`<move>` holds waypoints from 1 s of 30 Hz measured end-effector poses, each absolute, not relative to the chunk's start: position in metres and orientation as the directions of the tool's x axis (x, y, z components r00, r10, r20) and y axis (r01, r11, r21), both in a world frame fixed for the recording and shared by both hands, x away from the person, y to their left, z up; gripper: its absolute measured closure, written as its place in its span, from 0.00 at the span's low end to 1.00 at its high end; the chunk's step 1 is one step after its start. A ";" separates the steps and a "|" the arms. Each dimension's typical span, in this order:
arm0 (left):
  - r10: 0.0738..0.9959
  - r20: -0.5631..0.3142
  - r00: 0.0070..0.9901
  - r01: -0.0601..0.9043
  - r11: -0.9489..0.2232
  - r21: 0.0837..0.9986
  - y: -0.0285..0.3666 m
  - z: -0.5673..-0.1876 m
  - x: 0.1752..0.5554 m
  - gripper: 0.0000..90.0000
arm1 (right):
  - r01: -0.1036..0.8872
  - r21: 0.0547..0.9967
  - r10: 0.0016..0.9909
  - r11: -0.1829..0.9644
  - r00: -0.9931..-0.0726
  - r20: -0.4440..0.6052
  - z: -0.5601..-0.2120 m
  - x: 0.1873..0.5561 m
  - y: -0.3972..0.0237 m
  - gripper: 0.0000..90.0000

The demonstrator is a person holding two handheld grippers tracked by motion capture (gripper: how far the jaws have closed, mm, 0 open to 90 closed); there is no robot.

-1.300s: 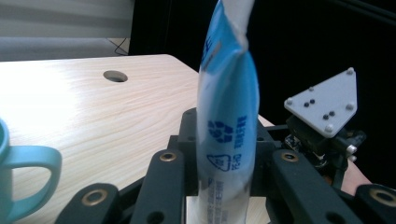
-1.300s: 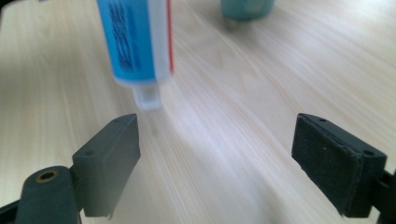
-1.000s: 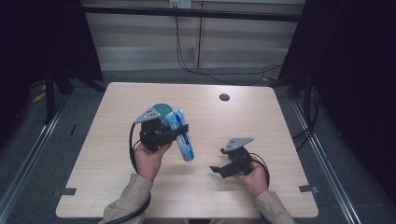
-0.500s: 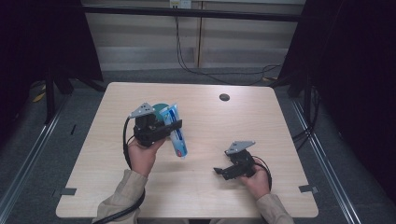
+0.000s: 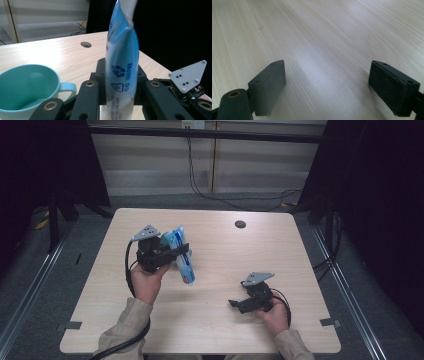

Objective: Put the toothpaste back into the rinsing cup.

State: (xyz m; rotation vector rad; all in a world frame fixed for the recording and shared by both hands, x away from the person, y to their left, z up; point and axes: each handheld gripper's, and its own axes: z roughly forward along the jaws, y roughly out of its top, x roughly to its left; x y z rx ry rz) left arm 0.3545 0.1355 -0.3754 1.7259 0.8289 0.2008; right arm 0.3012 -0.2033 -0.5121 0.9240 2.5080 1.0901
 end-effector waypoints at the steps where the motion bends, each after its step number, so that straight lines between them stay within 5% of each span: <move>1: 0.619 -0.277 0.735 0.420 -0.094 0.902 0.136 -0.374 0.355 0.83 | 0.452 0.727 0.643 0.517 -0.766 0.019 -0.512 0.301 -0.203 0.15; 30: 0.648 -0.257 0.717 0.419 -0.106 0.902 0.149 -0.342 0.373 0.82 | 0.453 0.727 0.643 0.516 -0.765 0.020 -0.512 0.301 -0.203 0.15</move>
